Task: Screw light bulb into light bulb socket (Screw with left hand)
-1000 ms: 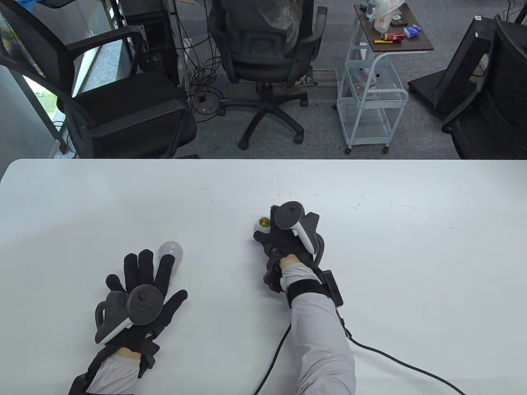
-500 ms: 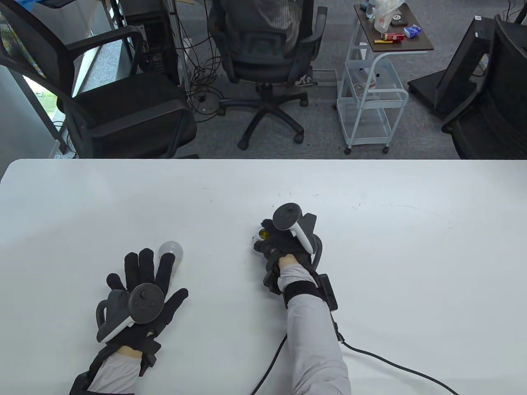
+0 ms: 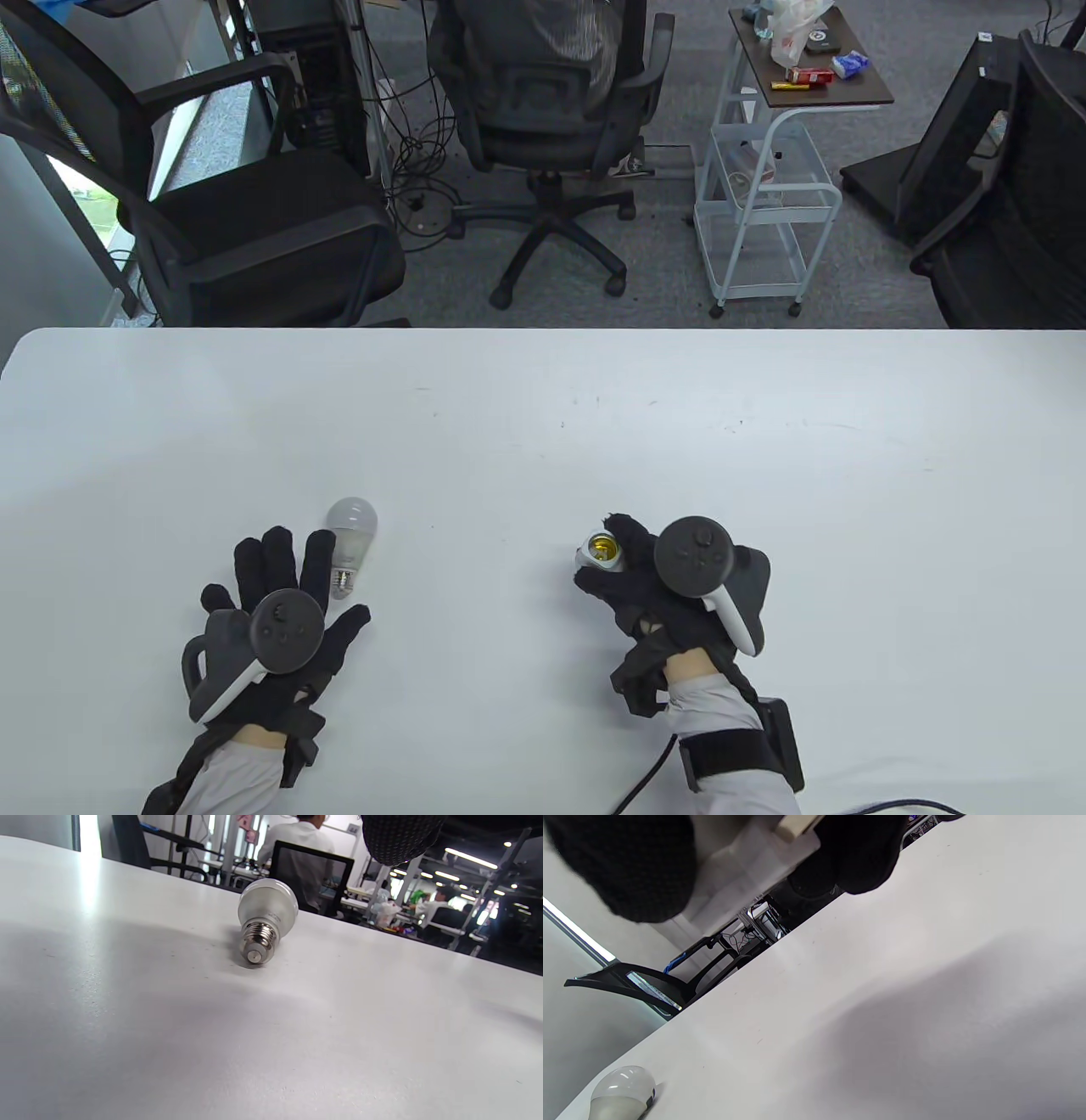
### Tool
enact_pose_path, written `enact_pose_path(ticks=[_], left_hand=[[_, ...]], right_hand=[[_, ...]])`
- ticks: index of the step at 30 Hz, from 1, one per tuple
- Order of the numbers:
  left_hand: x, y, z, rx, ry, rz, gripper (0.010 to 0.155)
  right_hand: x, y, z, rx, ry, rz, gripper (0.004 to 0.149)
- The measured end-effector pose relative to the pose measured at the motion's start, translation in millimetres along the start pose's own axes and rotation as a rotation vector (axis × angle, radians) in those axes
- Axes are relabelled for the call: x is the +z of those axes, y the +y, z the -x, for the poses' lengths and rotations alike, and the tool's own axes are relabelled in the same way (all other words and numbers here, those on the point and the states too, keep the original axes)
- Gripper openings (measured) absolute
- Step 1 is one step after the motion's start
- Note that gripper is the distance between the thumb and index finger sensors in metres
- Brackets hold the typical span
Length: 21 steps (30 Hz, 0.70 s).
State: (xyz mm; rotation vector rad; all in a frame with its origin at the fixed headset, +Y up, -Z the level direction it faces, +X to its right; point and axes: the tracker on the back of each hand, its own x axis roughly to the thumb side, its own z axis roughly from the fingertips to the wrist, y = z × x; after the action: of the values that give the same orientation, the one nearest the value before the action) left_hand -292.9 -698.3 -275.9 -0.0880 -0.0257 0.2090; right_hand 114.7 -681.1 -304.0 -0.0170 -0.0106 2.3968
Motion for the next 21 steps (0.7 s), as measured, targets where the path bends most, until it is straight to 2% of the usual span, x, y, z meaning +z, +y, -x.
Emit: enact_pose_path(ticks=[4, 7, 9, 12, 15, 18, 21], left_hand=[[0, -2, 5, 0.008, 0.030, -0.002, 0.088], [-2, -8, 7, 0.007, 0.045, 0.007, 0.087], [-4, -13, 7, -0.006, 0.047, 0.015, 0.087], [-7, -27, 1, -0.019, 0.025, 0.042, 0.088], [-15, -39, -8, -0.116, 0.024, 0.088, 0.088], [-26, -41, -14, -0.188, 0.035, 0.091, 0.088], [-43, -34, -21, -0.257, 0.063, 0.106, 0.088]], right_hand=[[8, 4, 19, -0.040, -0.004, 0.055, 0.070], [9, 15, 33, -0.079, -0.038, 0.105, 0.069], [9, 16, 36, -0.028, -0.014, 0.020, 0.069], [11, 17, 35, -0.036, -0.036, 0.038, 0.068], [14, 19, 30, -0.016, -0.069, 0.051, 0.068], [16, 21, 25, 0.004, -0.101, 0.048, 0.068], [17, 22, 19, 0.011, -0.143, 0.039, 0.069]])
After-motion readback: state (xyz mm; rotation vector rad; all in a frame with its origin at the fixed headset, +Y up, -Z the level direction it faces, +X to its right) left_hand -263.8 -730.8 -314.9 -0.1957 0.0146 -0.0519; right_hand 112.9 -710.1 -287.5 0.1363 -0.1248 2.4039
